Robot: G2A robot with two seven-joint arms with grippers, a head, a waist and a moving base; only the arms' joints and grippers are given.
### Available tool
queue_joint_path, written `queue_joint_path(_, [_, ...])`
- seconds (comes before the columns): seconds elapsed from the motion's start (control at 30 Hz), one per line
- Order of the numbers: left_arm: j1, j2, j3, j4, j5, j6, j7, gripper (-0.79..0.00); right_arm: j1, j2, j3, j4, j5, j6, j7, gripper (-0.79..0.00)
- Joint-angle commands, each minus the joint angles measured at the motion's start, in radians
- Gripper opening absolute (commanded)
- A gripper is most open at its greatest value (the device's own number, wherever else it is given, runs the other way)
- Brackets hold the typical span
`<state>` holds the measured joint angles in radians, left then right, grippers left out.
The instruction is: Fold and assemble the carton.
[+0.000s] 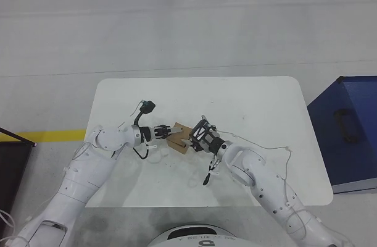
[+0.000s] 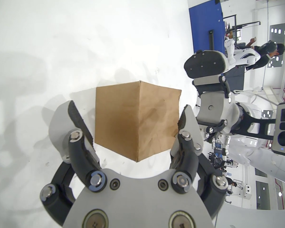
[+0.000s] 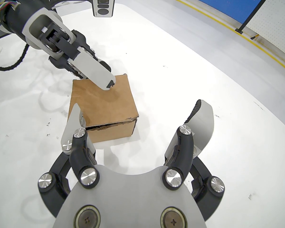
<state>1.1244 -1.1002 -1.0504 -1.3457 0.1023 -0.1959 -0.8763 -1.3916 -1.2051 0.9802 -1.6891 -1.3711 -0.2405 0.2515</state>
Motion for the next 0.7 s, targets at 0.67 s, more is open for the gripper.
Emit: queue_joint_path(0.67, [-0.011, -0.008, 0.036, 0.022, 0.040, -0.008, 0.025, -0.179, 0.027, -0.005, -0.017, -0.077, -0.093, -0.002, 0.260, -0.006])
